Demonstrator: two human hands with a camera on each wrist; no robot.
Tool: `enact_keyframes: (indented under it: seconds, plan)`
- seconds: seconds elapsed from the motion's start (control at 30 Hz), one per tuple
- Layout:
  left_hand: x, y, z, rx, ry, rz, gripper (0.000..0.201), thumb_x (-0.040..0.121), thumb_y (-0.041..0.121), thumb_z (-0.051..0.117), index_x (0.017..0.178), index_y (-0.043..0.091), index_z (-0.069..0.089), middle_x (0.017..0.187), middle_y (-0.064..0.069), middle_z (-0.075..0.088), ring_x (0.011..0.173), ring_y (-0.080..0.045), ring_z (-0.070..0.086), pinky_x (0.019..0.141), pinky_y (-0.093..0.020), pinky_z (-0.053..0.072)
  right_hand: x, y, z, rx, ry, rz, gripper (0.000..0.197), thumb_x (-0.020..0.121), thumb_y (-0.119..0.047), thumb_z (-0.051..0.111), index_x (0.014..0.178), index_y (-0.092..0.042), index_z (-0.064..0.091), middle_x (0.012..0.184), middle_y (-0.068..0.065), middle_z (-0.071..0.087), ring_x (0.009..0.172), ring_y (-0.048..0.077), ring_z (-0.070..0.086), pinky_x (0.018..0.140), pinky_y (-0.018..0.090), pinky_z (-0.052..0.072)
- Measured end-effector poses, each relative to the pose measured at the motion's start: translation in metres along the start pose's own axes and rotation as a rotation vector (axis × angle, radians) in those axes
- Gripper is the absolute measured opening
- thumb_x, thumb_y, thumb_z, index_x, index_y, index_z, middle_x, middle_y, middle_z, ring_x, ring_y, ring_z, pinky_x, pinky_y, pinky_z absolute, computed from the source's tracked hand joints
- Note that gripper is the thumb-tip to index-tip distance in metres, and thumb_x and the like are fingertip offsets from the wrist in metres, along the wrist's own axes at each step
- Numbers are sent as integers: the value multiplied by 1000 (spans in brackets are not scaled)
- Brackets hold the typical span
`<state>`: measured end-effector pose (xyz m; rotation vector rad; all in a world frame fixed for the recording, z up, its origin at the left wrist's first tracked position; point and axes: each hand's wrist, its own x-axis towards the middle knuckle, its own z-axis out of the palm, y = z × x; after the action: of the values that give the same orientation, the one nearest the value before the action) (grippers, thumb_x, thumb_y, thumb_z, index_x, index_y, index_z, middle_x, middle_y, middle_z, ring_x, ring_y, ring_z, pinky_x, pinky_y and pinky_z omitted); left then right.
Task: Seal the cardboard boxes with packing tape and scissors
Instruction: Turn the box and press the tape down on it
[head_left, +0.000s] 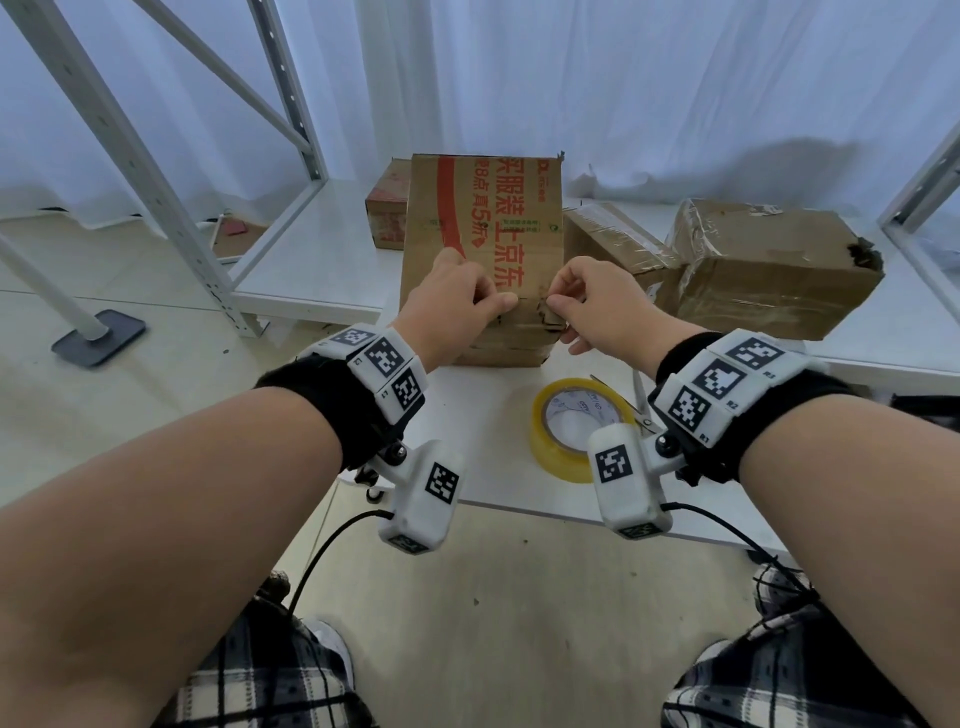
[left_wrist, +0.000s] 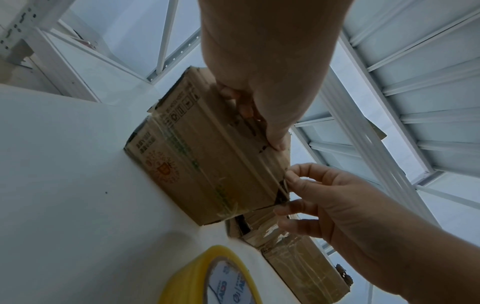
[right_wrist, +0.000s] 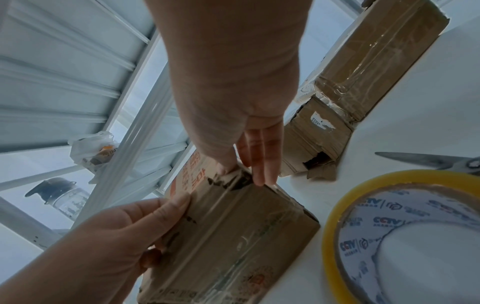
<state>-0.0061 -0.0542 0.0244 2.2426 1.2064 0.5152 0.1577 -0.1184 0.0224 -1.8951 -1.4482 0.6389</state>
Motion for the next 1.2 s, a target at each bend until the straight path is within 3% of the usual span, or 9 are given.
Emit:
enact_keyframes:
  seconds: [0.17, 0.37, 0.53, 0.9, 1.03, 1.2]
  plan:
    - [0, -2, -3, 1, 5, 22, 24, 93, 34, 58, 85, 11, 56, 108, -2, 41, 97, -16, 46, 95, -33, 46, 2, -1, 3, 29, -4, 15, 15, 98, -16, 50, 84, -23, 48, 100, 11, 58, 71, 19, 63, 55, 25, 55]
    - [4, 2, 1, 70, 23, -25, 24, 94, 34, 58, 83, 13, 55, 117, -7, 43, 96, -15, 44, 90, -25, 40, -3, 3, -1, 112, -75, 18, 5, 100, -14, 45, 97, -11, 48, 108, 15, 54, 71, 22, 65, 61, 27, 59]
    - [5, 1, 1, 60, 29, -29, 24, 93, 35, 59, 83, 14, 56, 115, -5, 42, 96, -15, 44, 89, -24, 39, 1, 3, 4, 49, -33, 8, 12, 99, -18, 48, 88, -21, 48, 109, 15, 54, 72, 23, 66, 53, 22, 53]
    - [-1, -3, -5, -20, -12, 49, 22, 93, 31, 59, 82, 13, 54, 111, -4, 44, 100, -16, 47, 93, -27, 43, 4, 4, 7, 22, 3, 6, 13, 99, -19, 48, 87, -24, 48, 111, 12, 54, 74, 21, 65, 52, 21, 51]
    - [1, -1, 0, 19, 45, 9, 24, 93, 33, 59, 82, 13, 54, 108, -2, 42, 94, -15, 47, 90, -27, 44, 4, 5, 7, 21, 0, -2, 16, 98, -19, 49, 84, -26, 47, 110, 11, 54, 74, 21, 65, 53, 21, 51]
    - [7, 2, 6, 73, 75, -72, 27, 93, 36, 59, 74, 20, 49, 112, -5, 42, 97, -20, 48, 95, -36, 45, 4, 5, 7, 30, -20, 3, 15, 99, -18, 49, 84, -24, 47, 111, 13, 54, 76, 24, 67, 57, 24, 55]
